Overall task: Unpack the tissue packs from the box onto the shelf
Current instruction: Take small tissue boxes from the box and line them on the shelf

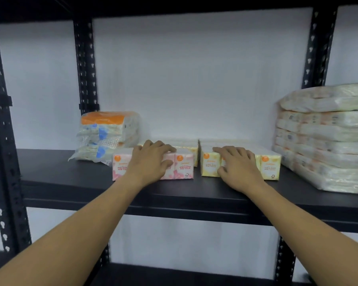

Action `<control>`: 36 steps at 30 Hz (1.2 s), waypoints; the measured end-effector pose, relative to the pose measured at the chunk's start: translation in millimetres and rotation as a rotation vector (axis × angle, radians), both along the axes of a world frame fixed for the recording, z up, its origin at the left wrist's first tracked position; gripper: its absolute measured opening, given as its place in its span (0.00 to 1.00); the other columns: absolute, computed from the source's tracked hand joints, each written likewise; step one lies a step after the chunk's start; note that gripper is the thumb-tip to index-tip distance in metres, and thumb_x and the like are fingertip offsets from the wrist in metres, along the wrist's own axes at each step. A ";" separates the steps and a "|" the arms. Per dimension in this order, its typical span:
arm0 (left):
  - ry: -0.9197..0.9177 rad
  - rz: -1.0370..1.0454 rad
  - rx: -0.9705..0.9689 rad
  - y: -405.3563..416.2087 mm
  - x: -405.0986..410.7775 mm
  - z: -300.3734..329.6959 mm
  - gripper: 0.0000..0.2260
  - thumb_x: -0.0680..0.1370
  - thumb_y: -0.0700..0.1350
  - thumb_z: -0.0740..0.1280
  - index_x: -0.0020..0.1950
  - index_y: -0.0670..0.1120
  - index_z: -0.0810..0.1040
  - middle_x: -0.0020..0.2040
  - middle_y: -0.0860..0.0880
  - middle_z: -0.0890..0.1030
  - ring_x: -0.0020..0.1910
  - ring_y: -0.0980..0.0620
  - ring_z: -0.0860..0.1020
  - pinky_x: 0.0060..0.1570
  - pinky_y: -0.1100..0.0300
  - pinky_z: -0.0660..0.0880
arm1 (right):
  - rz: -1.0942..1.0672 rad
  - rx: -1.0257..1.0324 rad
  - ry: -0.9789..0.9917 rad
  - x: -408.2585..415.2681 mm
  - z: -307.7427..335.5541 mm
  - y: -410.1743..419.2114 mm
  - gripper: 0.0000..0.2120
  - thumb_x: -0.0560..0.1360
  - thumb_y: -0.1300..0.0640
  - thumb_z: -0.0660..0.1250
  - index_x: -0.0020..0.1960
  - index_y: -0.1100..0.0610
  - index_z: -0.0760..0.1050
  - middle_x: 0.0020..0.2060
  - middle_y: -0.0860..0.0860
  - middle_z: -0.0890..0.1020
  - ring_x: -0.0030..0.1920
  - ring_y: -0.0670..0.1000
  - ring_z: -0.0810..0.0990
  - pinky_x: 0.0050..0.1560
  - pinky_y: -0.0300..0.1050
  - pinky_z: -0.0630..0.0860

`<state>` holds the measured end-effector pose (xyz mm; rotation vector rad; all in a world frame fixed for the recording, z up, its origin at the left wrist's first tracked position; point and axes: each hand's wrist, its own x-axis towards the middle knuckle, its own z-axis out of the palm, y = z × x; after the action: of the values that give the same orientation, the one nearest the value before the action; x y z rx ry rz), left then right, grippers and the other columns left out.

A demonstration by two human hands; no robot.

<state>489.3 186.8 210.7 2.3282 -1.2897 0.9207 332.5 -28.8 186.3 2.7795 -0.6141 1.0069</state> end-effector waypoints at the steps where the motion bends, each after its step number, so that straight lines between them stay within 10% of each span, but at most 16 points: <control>1: 0.014 -0.040 -0.008 -0.6 3.9 -0.1 0.17 0.79 0.53 0.63 0.68 0.59 0.72 0.66 0.55 0.74 0.64 0.49 0.69 0.61 0.49 0.64 | -0.001 -0.004 -0.001 0.2 -0.6 -0.5 0.28 0.76 0.51 0.59 0.76 0.44 0.62 0.71 0.46 0.69 0.71 0.52 0.64 0.70 0.50 0.55; 36: 0.074 -0.199 -0.012 -23.9 35.7 0.6 0.20 0.78 0.53 0.65 0.70 0.59 0.69 0.69 0.55 0.72 0.67 0.52 0.68 0.66 0.50 0.61 | -0.004 -0.008 -0.005 1.9 -1.4 -2.7 0.28 0.76 0.51 0.60 0.76 0.43 0.62 0.72 0.46 0.68 0.71 0.51 0.63 0.71 0.49 0.54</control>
<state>524.9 162.9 211.3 2.1557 -1.4487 0.7688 334.4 -31.5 184.9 2.7685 -0.6148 1.0130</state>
